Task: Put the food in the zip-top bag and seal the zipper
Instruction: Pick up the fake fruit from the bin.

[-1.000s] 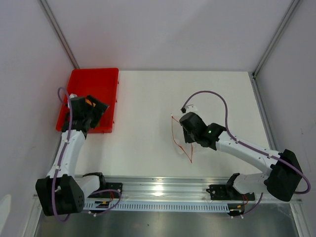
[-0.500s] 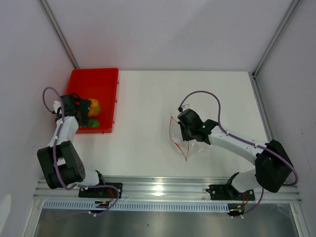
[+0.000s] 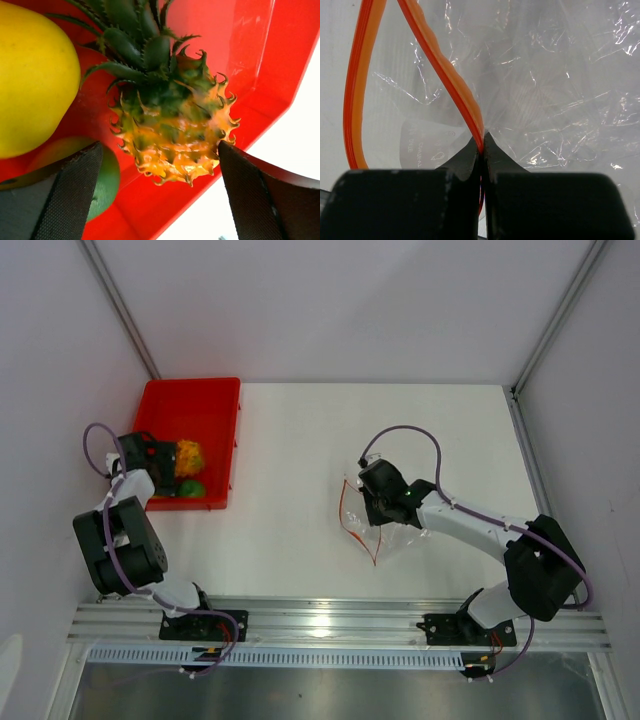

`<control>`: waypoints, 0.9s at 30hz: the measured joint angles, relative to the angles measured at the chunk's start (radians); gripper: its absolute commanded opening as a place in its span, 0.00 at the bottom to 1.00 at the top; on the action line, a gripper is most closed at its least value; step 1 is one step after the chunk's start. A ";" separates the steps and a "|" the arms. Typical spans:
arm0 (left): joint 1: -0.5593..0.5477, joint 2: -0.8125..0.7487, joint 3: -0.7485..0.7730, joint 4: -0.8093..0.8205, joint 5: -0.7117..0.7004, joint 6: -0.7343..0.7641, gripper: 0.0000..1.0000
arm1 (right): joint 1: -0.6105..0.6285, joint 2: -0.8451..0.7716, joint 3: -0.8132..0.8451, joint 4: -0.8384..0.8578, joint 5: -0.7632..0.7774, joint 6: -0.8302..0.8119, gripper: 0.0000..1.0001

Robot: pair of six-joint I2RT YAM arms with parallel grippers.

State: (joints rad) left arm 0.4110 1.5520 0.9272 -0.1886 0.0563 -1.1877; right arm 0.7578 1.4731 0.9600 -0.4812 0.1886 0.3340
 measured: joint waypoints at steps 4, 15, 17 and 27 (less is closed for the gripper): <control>0.010 0.031 0.005 0.033 0.025 -0.024 1.00 | -0.003 0.000 0.000 0.000 0.000 -0.011 0.00; 0.031 0.113 0.080 0.037 0.025 -0.029 0.99 | -0.010 0.056 0.016 0.017 -0.040 -0.014 0.00; 0.031 0.128 0.088 0.037 0.026 -0.029 0.97 | -0.010 0.066 0.017 0.019 -0.045 -0.014 0.00; 0.032 0.173 0.108 0.108 0.069 -0.033 0.39 | -0.010 0.074 0.027 0.023 -0.055 -0.014 0.00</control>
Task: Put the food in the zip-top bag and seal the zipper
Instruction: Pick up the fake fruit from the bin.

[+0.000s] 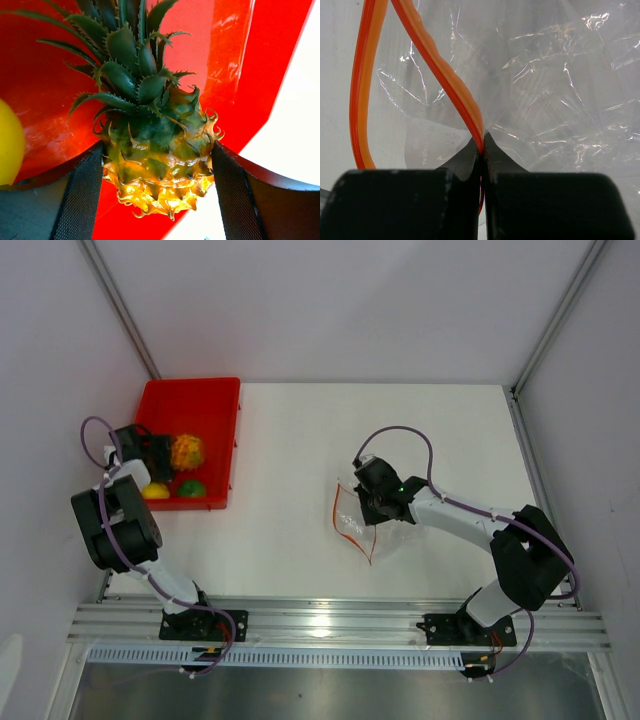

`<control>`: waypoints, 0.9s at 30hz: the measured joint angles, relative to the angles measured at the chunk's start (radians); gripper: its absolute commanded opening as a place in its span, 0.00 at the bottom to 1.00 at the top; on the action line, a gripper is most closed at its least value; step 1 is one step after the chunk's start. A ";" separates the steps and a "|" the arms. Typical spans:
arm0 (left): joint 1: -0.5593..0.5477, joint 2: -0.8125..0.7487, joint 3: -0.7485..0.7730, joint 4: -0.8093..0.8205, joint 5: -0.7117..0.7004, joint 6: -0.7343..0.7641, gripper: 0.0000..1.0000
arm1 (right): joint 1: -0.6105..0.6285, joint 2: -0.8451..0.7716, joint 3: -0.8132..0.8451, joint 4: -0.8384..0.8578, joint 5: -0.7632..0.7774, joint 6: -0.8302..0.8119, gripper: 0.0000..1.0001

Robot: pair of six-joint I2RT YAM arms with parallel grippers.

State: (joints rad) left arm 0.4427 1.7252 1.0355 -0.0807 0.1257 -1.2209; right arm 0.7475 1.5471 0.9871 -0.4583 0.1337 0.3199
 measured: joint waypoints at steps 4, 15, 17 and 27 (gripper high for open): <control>0.000 0.003 -0.020 0.048 0.021 0.000 0.01 | -0.001 0.000 0.000 -0.002 0.001 0.000 0.00; 0.001 -0.012 -0.069 0.118 0.095 0.036 0.01 | -0.002 0.000 0.006 -0.006 -0.003 0.005 0.00; 0.001 -0.046 -0.085 0.116 0.106 0.058 0.00 | -0.002 0.000 0.008 -0.013 0.000 0.006 0.00; -0.114 -0.505 -0.195 0.130 0.138 0.190 0.01 | -0.019 -0.020 0.099 -0.108 0.024 0.022 0.00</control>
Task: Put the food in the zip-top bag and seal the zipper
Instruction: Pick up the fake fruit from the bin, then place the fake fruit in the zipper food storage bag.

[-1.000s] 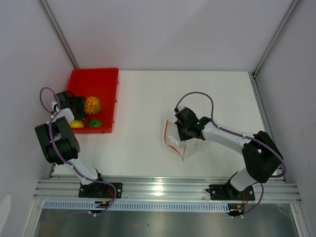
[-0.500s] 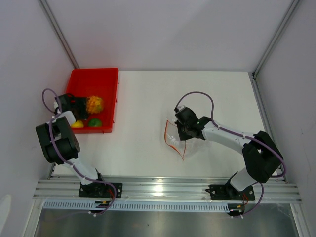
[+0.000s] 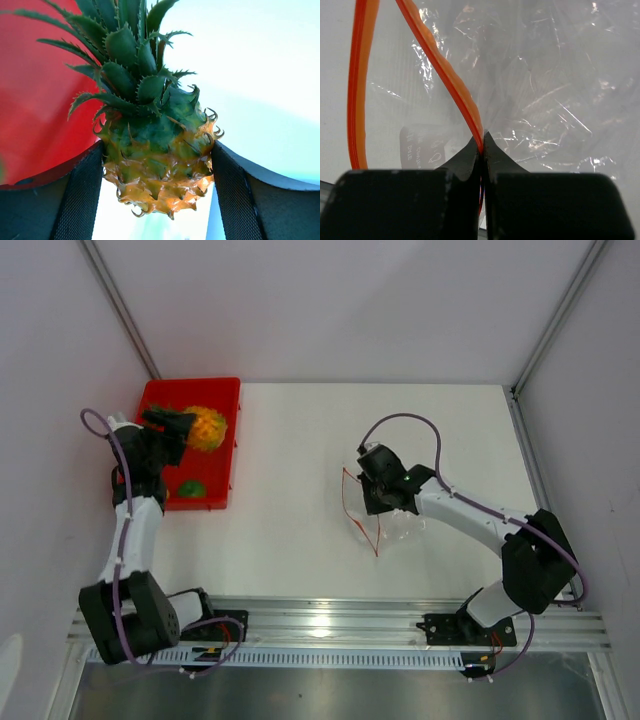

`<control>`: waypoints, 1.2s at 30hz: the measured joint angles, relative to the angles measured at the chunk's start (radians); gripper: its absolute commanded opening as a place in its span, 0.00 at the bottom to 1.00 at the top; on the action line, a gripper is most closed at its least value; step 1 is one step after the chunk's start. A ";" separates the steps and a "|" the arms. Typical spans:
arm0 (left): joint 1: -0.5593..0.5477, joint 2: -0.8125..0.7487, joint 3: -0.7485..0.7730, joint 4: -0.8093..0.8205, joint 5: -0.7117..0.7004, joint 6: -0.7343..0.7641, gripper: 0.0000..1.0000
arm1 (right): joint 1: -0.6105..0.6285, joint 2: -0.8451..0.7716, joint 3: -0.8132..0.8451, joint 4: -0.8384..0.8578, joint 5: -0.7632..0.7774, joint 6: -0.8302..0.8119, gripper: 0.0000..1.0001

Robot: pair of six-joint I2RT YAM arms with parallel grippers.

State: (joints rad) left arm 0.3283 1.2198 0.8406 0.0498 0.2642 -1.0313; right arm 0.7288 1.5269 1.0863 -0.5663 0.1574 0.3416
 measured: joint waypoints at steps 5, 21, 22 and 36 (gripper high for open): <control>-0.194 -0.223 -0.075 0.007 0.025 0.062 0.01 | 0.000 -0.049 0.016 -0.043 -0.015 0.021 0.00; -0.887 -0.426 -0.279 0.188 -0.083 0.158 0.00 | 0.051 -0.142 -0.018 -0.051 -0.144 0.164 0.00; -0.917 -0.407 -0.282 0.204 -0.106 0.166 0.00 | 0.055 -0.142 -0.019 -0.048 -0.148 0.174 0.00; -1.136 -0.244 -0.292 0.278 -0.379 0.205 0.01 | 0.048 -0.159 -0.068 0.001 -0.225 0.298 0.00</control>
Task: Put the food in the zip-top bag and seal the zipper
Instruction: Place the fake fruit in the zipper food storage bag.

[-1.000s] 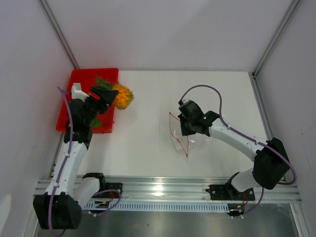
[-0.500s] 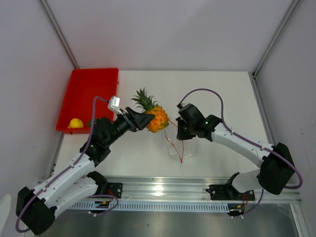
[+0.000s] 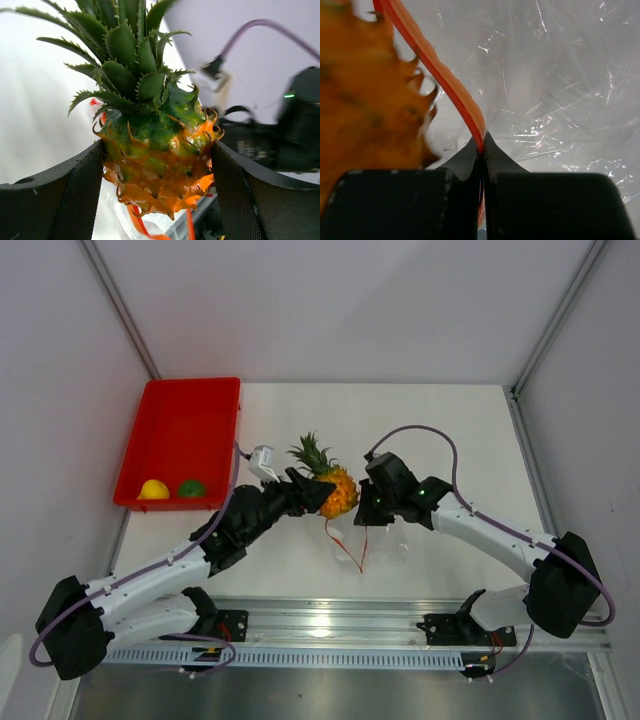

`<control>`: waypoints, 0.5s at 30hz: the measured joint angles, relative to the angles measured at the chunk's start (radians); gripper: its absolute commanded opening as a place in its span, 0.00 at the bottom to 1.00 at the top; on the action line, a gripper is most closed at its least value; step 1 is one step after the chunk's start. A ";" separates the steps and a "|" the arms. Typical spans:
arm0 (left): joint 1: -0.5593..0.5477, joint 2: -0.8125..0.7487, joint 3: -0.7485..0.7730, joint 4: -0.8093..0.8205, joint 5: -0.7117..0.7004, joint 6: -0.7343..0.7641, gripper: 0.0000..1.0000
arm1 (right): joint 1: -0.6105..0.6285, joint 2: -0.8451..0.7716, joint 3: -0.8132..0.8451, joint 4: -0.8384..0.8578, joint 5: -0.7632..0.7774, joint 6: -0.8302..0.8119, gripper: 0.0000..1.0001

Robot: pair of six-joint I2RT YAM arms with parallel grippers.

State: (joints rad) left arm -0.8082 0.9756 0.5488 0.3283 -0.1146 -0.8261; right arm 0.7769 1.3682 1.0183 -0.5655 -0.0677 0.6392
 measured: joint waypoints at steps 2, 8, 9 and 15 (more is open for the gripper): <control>-0.027 0.000 0.005 -0.048 -0.055 0.003 0.01 | -0.002 -0.028 -0.006 0.008 -0.005 0.018 0.00; -0.080 -0.001 0.005 -0.150 -0.180 0.005 0.01 | -0.045 -0.116 -0.016 0.067 -0.054 0.102 0.00; -0.092 0.000 0.005 -0.164 -0.200 0.006 0.00 | -0.051 -0.121 -0.018 0.071 -0.055 0.112 0.00; -0.180 0.035 0.040 -0.267 -0.303 0.014 0.01 | -0.060 -0.125 -0.031 0.102 -0.071 0.150 0.00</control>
State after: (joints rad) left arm -0.9878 1.0107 0.5888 0.0616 -0.4179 -0.8124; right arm 0.7166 1.2430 0.9878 -0.4637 -0.1387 0.7895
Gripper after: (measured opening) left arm 0.789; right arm 0.003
